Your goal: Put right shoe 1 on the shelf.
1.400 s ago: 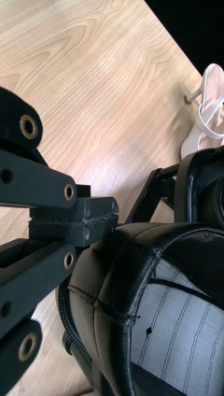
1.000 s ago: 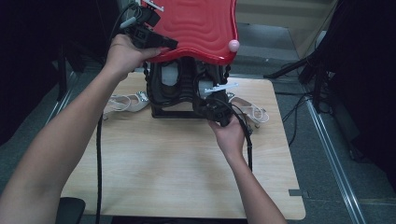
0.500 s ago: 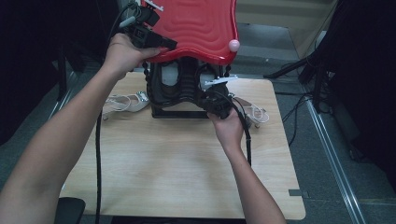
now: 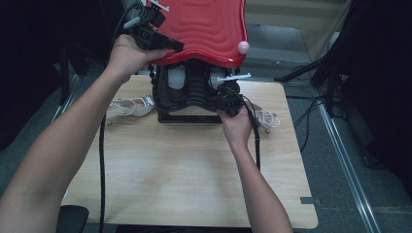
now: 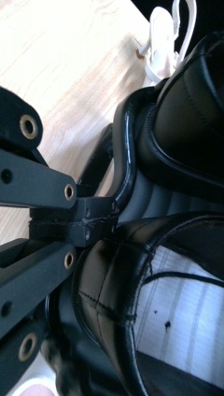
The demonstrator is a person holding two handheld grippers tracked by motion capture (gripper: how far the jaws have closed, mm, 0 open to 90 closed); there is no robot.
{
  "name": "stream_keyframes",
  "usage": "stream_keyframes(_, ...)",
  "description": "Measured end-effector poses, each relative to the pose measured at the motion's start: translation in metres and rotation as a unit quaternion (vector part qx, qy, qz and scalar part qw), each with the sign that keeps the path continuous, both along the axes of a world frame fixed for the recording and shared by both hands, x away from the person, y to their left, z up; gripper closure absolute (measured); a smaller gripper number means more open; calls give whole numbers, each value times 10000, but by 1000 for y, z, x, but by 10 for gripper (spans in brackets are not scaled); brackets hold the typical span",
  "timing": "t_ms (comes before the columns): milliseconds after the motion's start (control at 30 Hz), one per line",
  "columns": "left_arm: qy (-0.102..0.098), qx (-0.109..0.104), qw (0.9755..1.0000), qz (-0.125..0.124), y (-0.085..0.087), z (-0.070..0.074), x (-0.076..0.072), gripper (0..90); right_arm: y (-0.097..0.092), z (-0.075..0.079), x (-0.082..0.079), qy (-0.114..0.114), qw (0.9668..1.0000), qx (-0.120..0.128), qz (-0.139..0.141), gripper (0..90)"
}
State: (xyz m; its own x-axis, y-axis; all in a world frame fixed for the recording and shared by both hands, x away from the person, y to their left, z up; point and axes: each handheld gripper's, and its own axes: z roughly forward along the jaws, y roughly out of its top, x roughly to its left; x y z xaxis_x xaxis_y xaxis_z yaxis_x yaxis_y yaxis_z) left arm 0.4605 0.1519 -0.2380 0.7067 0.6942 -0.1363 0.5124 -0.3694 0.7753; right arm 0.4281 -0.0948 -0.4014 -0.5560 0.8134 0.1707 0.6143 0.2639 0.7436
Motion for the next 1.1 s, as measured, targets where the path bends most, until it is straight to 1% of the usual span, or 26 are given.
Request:
stream_keyframes(67,25,-34,10000,28,0,0,0,900,-1,-3,-3,-87,9999,107,48,900)
stream_keyframes(133,41,-48,9999,91,0,0,1,900,-3,-2,-6,-19,9996,250,92,900)
stream_keyframes(200,60,-171,9997,140,0,2,0,854,-5,-1,-11,-25,9993,349,156,900)
stream_keyframes(267,106,-227,9996,133,0,4,-1,807,-9,2,-18,-30,9985,484,235,900)
stream_keyframes(300,122,-241,9996,102,1,4,-1,792,-11,3,-20,-53,9983,509,263,896)
stream_keyframes(333,127,-256,9995,122,2,5,-2,772,-12,5,-24,-27,9980,554,290,885)
stream_keyframes(400,116,-225,9996,109,2,6,-4,753,-14,7,-28,-45,9977,576,343,861)
stream_keyframes(433,130,-197,9996,120,3,6,-5,730,-16,8,-31,-75,9972,636,380,836)
stream_keyframes(467,125,-180,9997,105,3,7,-7,725,-17,8,-33,-93,9969,651,421,815)
stream_keyframes(533,95,-207,9997,71,5,9,-11,709,-20,6,-36,-82,9960,659,591,773)
stream_keyframes(633,43,-242,9997,-2,8,13,-19,692,-25,2,-42,-179,9952,751,595,762)
stream_keyframes(700,36,-270,9996,-63,10,15,-25,677,-27,-2,-46,-159,9956,705,602,735)
stream_keyframes(733,31,-275,9996,-72,11,15,-27,672,-28,-4,-48,-203,9956,664,623,734)
stream_keyframes(800,66,-302,9995,-114,13,12,-34,665,-29,-7,-52,-232,9957,631,638,724)
stream_keyframes(833,72,-295,9994,-139,13,10,-37,660,-30,-9,-55,-211,9956,620,664,714)
stream_keyframes(900,95,-289,9994,-184,15,7,-43,648,-32,-13,-58,-192,9949,695,702,704)
stream_keyframes(967,107,-338,9991,-223,17,4,-49,635,-33,-15,-62,-211,9946,709,729,697)
stream_keyframes(1000,66,-353,9991,-240,18,2,-52,632,-34,-16,-64,-225,9947,680,743,682)
stream_keyframes(1067,15,-425,9987,-263,20,-3,-58,609,-36,-18,-68,-249,9944,702,748,690)
stream_keyframes(1100,28,-403,9988,-272,20,-6,-61,607,-37,-19,-70,-239,9944,715,734,692)
